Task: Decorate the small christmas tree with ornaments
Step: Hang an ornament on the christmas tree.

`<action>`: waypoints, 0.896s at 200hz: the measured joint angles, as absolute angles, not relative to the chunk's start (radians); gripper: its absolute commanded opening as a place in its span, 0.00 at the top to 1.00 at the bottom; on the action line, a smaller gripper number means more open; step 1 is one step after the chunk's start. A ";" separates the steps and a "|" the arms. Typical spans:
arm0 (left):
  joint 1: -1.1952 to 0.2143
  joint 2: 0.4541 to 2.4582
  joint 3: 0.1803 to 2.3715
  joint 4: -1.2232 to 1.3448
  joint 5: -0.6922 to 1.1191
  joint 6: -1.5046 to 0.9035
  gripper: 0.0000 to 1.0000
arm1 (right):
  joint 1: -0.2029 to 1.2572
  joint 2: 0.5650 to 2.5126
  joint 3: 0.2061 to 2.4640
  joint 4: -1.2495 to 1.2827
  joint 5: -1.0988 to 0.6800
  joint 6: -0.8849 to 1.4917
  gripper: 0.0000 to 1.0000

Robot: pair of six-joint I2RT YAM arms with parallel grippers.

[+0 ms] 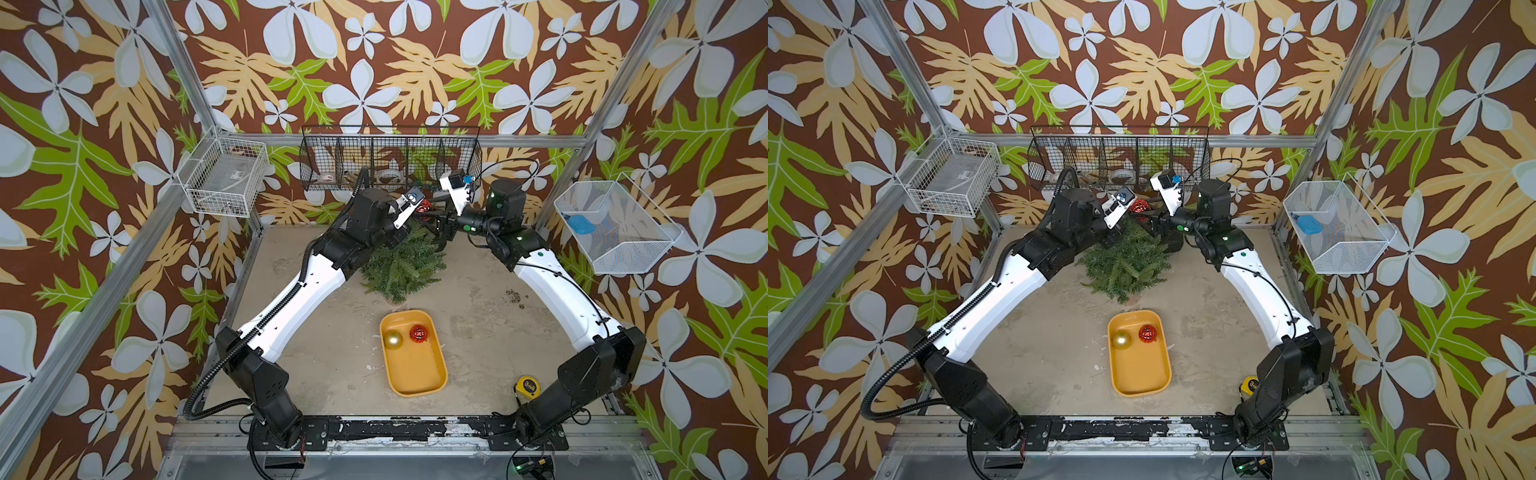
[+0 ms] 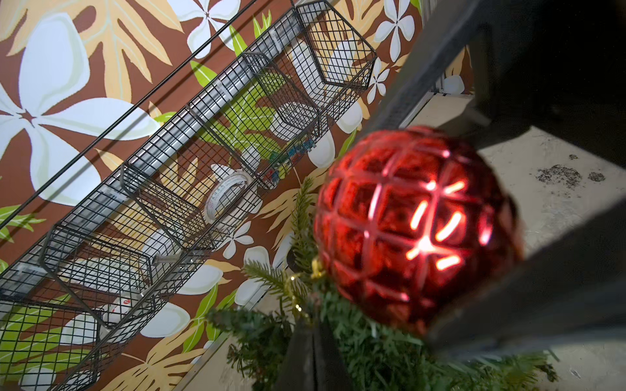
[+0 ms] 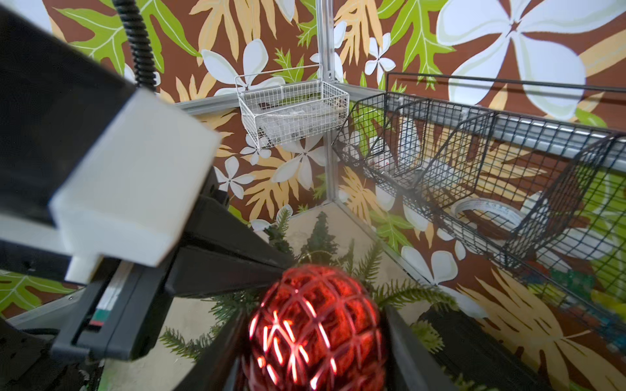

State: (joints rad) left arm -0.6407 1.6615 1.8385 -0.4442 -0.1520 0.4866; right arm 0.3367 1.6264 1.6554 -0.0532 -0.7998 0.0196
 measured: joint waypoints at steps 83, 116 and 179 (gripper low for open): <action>-0.638 1.651 1.812 -0.444 -0.147 0.476 1.00 | 0.338 1.611 1.684 -0.047 -0.724 -0.069 0.53; -0.638 1.649 1.805 -0.445 -0.133 0.476 1.00 | 0.338 1.610 1.676 -0.057 -0.701 -0.083 0.53; -0.638 1.649 1.803 -0.445 -0.127 0.473 1.00 | 0.338 1.608 1.664 -0.074 -0.681 -0.086 0.53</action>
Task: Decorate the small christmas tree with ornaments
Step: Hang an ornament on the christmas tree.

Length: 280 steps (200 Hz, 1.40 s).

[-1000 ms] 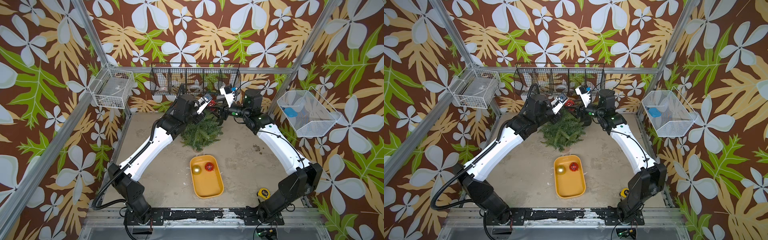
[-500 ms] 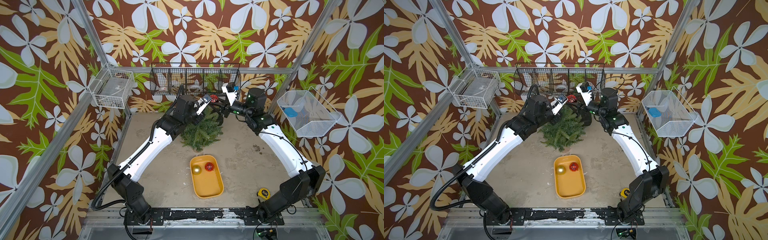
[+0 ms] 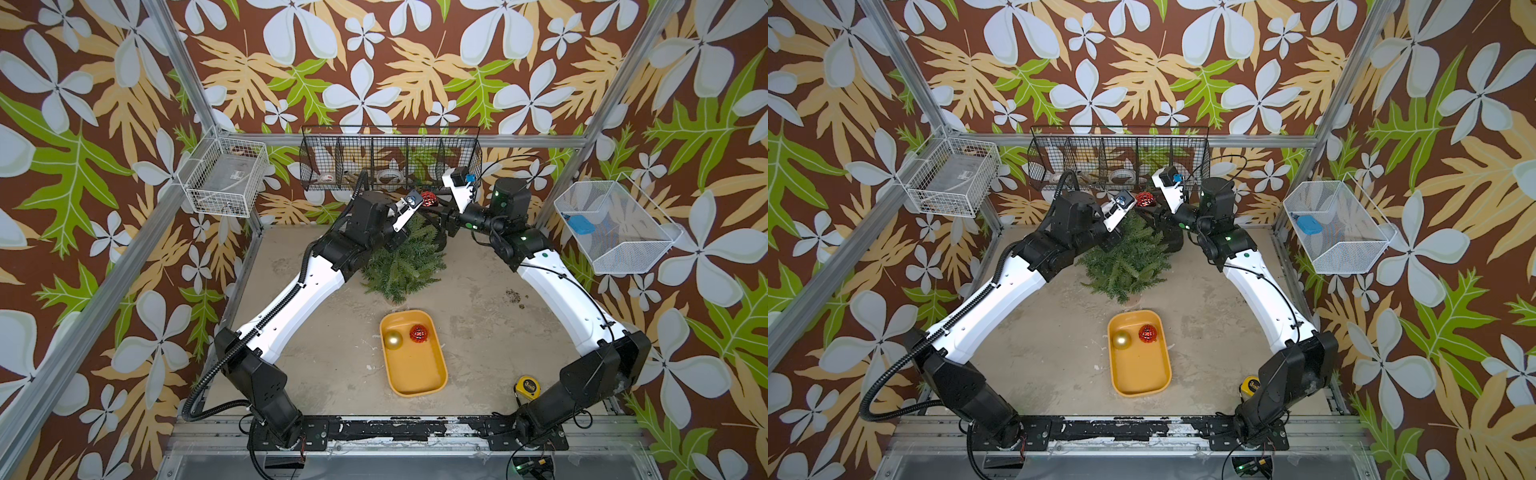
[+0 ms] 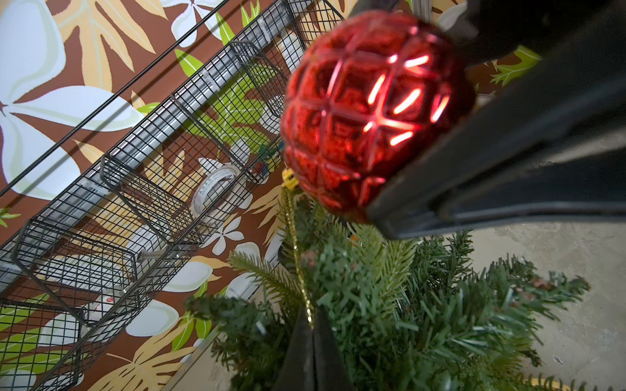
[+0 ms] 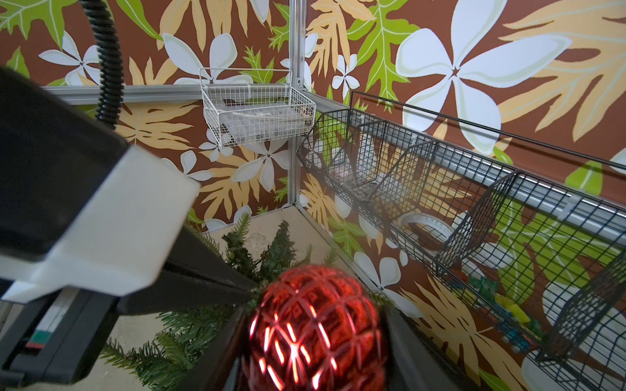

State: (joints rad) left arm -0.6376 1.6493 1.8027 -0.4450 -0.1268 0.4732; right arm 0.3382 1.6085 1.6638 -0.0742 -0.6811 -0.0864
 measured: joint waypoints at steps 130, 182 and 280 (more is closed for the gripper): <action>-0.638 1.620 1.789 -0.446 -0.130 0.468 1.00 | 0.338 1.585 1.677 -0.075 -0.683 -0.081 0.53; -0.638 1.605 1.779 -0.447 -0.134 0.468 1.00 | 0.338 1.586 1.678 -0.076 -0.704 -0.078 0.54; -0.638 1.514 1.744 -0.432 -0.119 0.440 0.90 | 0.344 1.610 1.720 -0.086 -0.733 -0.057 0.54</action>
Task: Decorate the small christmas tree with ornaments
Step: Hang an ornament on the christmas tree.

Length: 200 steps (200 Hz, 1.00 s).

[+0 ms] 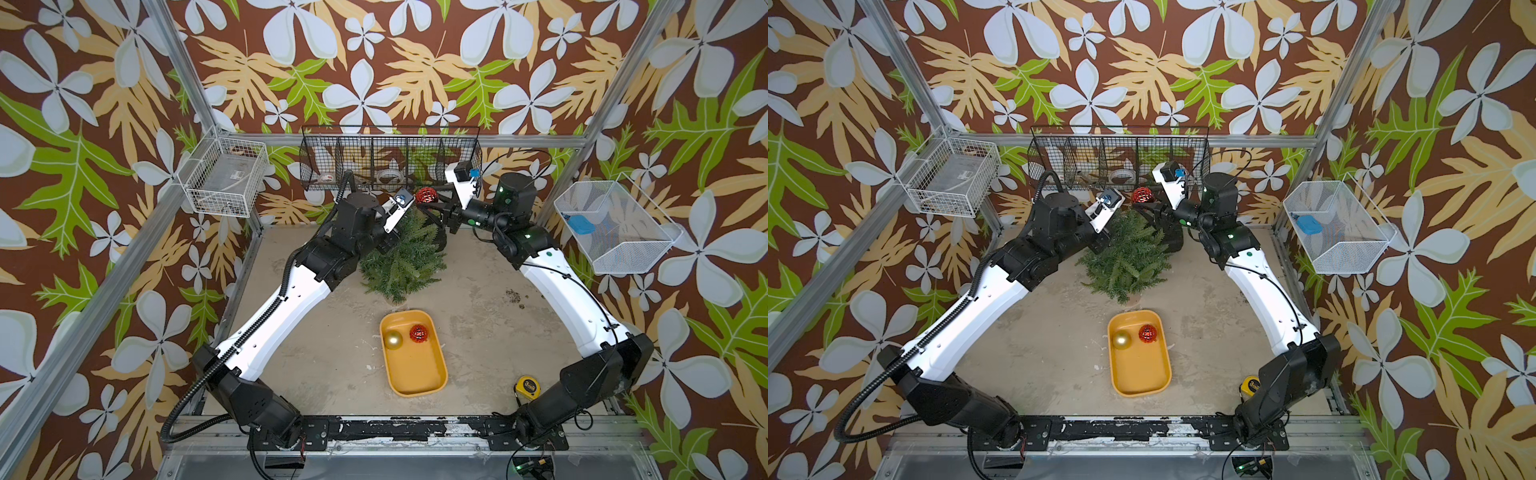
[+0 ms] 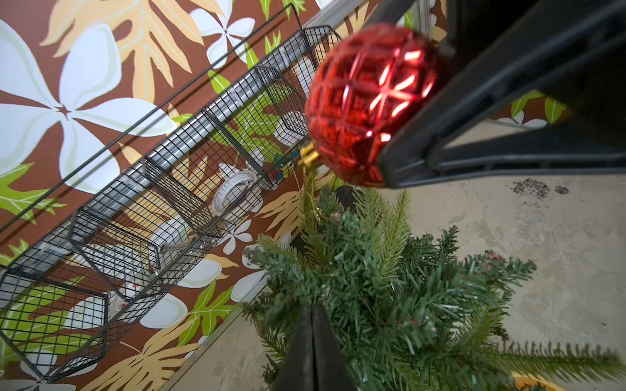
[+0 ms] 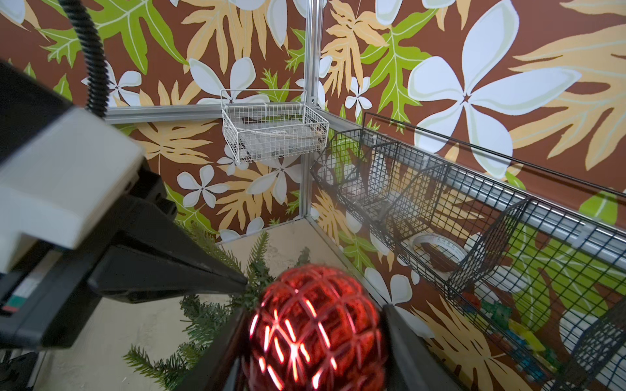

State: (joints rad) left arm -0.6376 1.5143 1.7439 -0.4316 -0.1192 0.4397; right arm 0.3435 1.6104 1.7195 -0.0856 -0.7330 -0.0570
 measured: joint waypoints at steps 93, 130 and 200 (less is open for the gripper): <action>-0.636 1.170 1.324 -0.211 -0.171 0.405 0.83 | 0.360 1.619 1.741 -0.139 -0.725 -0.074 0.54; -0.628 1.115 1.149 -0.074 -0.228 0.434 0.82 | 0.369 1.605 1.741 -0.162 -0.705 -0.086 0.54; -0.606 1.081 1.003 0.098 -0.250 0.423 0.80 | 0.375 1.596 1.740 -0.174 -0.689 -0.091 0.54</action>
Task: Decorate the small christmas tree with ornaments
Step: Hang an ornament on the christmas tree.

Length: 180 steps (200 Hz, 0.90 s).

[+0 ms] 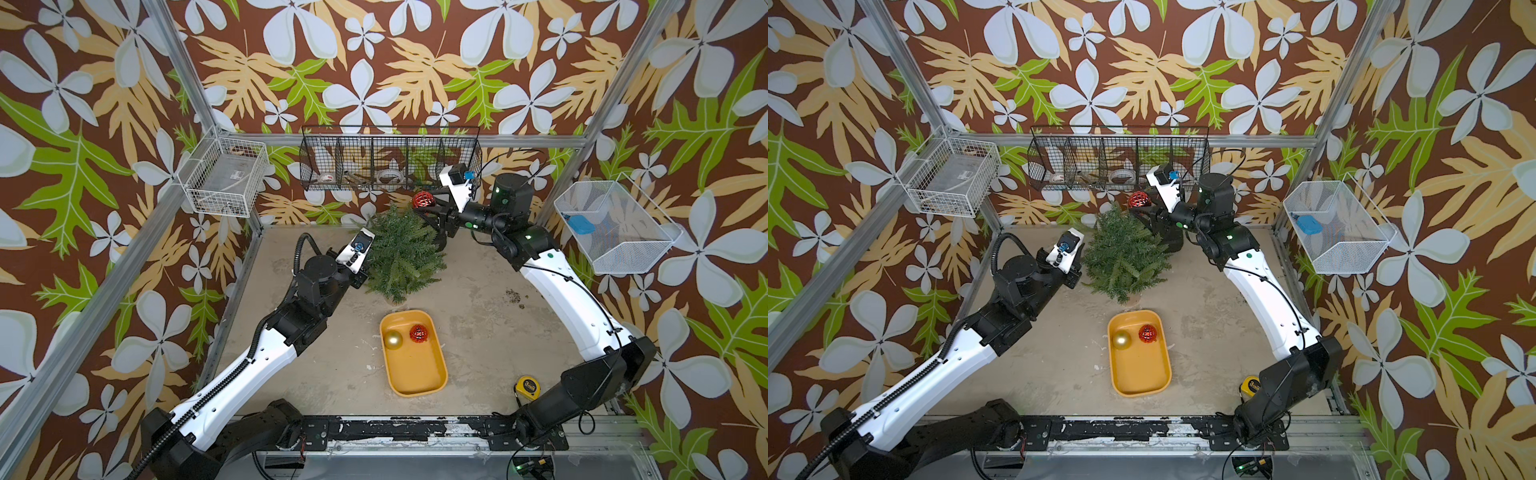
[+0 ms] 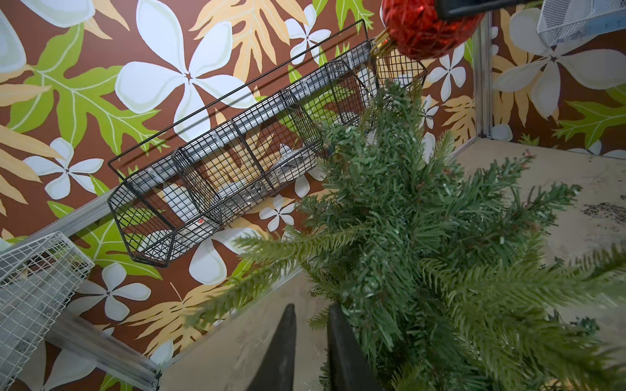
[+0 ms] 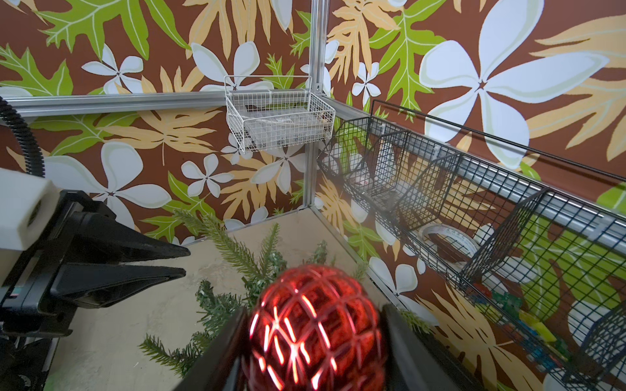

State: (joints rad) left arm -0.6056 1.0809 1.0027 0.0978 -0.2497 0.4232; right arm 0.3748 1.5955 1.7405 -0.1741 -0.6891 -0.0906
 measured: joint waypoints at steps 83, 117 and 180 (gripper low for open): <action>-0.596 1.081 1.001 0.117 -0.212 0.398 0.80 | 0.378 1.602 1.724 -0.187 -0.655 -0.109 0.54; -0.591 1.080 1.001 0.117 -0.207 0.395 0.80 | 0.377 1.590 1.705 -0.189 -0.647 -0.109 0.54; -0.589 1.079 1.001 0.117 -0.201 0.394 0.81 | 0.377 1.561 1.668 -0.195 -0.630 -0.112 0.54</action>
State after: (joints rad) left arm -0.5888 1.0790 1.0012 0.1165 -0.2012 0.3943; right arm 0.3775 1.5608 1.6680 -0.1951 -0.6296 -0.1120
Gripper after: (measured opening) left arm 0.197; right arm 0.557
